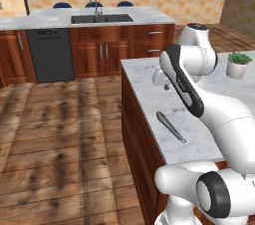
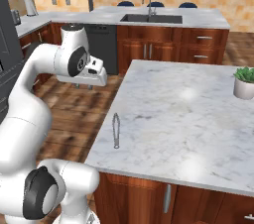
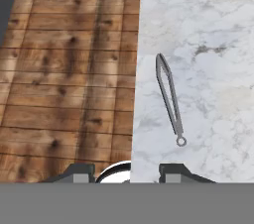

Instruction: Pick up the tongs from the counter and place them near the plate next to the oven.

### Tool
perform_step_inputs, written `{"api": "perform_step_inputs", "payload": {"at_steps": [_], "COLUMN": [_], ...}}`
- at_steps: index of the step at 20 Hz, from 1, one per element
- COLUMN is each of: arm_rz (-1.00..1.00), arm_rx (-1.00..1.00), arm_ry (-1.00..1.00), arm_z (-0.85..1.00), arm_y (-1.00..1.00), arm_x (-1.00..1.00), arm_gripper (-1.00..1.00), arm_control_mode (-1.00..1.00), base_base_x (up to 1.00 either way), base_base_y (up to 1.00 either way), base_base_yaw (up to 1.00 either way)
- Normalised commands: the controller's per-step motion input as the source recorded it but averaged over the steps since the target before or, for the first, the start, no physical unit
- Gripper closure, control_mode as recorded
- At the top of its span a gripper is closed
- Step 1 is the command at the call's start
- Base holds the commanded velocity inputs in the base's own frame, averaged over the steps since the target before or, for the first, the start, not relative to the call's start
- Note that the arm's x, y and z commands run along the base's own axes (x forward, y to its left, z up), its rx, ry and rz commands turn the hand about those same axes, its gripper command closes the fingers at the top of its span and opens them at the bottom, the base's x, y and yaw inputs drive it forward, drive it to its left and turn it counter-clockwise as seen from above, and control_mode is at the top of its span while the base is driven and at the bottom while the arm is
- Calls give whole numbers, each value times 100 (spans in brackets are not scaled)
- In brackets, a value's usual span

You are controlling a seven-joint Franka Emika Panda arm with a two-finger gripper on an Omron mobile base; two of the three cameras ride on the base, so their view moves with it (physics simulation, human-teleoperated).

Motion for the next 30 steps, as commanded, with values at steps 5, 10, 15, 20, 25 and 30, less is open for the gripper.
{"api": "perform_step_inputs", "payload": {"at_steps": [5,10,15,20,25,30], "arm_rz": [1,7,15,13,5,0], "arm_rx": [0,-1,-9,-14,-4,0], "arm_ry": [0,0,8,13,3,0], "arm_z": [-13,-26,-28,-49,-66,-63], "arm_y": [-7,-30,-27,-27,-20,-6], "arm_x": [0,0,0,0,0,5], "arm_gripper": [-100,-100,-100,-100,-100,-100], "arm_control_mode": [-100,-100,-100,-100,-100,-100], "base_base_x": [0,0,0,0,0,0], "base_base_y": [0,0,0,0,0,0], "base_base_yaw": [0,0,0,0,0,0]}}
